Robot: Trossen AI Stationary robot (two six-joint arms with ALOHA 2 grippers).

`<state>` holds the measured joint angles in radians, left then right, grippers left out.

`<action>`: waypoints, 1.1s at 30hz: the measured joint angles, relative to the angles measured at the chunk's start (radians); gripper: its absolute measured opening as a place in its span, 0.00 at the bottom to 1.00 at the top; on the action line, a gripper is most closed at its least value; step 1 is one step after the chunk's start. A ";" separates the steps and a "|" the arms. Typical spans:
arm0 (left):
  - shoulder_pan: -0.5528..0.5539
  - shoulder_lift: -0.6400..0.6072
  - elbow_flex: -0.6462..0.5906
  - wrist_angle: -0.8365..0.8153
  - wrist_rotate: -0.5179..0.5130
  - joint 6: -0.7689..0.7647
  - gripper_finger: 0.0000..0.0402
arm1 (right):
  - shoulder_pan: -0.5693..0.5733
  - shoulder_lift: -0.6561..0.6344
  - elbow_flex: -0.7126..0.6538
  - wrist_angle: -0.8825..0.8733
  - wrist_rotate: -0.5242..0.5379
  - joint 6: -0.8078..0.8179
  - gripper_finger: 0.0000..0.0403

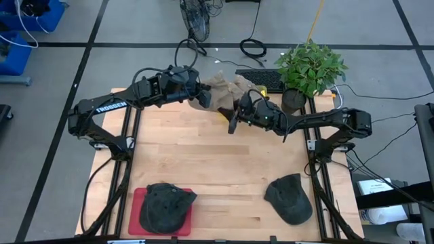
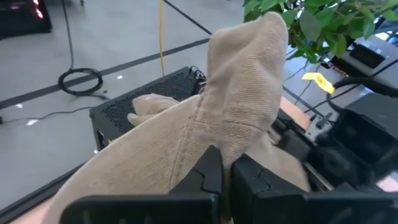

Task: Pick & Place hat
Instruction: Put the brown cap into the yellow bin

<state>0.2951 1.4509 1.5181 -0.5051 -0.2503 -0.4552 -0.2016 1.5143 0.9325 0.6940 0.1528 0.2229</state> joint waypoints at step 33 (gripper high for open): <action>0.091 0.076 -0.010 -0.228 -0.008 0.139 0.51 | -0.159 -0.020 0.130 -0.442 0.158 -0.584 0.00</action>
<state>0.3863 1.5274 1.5078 -0.7327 -0.2578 -0.3164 -0.3611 1.4944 1.0628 0.2517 0.3107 -0.3611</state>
